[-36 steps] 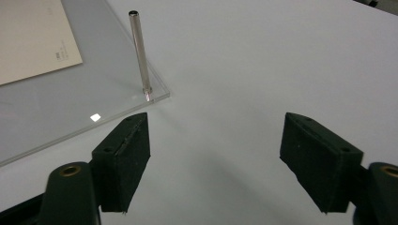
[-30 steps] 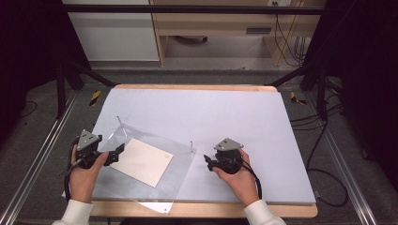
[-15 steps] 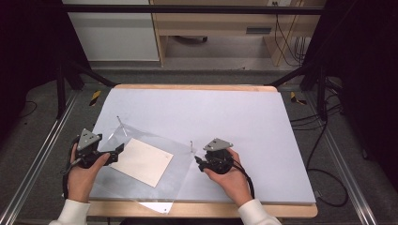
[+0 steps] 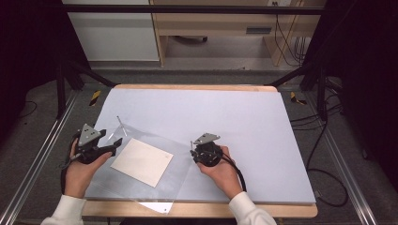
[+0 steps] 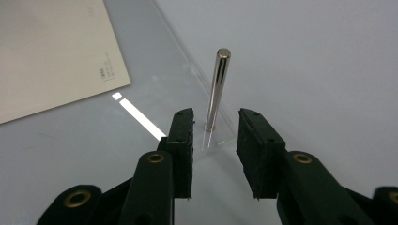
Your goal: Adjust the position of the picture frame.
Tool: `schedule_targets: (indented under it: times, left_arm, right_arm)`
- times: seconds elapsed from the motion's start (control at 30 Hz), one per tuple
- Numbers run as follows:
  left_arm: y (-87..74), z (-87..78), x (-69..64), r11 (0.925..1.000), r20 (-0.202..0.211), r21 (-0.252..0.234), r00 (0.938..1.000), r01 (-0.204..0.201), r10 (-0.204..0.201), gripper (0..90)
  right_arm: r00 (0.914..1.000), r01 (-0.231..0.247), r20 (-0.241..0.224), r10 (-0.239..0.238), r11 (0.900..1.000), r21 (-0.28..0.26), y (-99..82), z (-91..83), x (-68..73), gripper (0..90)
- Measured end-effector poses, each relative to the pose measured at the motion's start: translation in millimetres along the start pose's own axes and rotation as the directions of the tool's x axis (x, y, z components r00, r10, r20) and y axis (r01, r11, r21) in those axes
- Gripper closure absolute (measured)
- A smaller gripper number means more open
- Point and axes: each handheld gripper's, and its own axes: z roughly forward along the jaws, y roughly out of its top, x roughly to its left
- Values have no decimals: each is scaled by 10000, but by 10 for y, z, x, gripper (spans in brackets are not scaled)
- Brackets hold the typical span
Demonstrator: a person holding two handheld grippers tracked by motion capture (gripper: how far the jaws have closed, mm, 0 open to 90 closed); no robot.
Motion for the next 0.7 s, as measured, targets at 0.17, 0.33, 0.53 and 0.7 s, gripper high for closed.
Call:
schedule_targets:
  times: [0.17,0.33,0.53,0.7]
  left_arm:
    - [-5,128,171,9994,-125,334,9999,-76,80,387]
    - [-26,347,364,9978,-22,630,9998,220,-219,465]
    - [4,716,449,9944,18,1060,10000,17,-19,536]
    - [42,928,487,9928,-25,1194,10000,-22,25,615]
  right_arm:
    - [9999,112,-110,-109,9997,221,50,123,2,710]
    - [9996,239,-132,-235,9992,317,38,190,11,745]
    - [9998,162,-144,-160,9997,175,41,237,-12,821]
    - [9996,178,-226,-176,9998,94,46,261,-17,840]
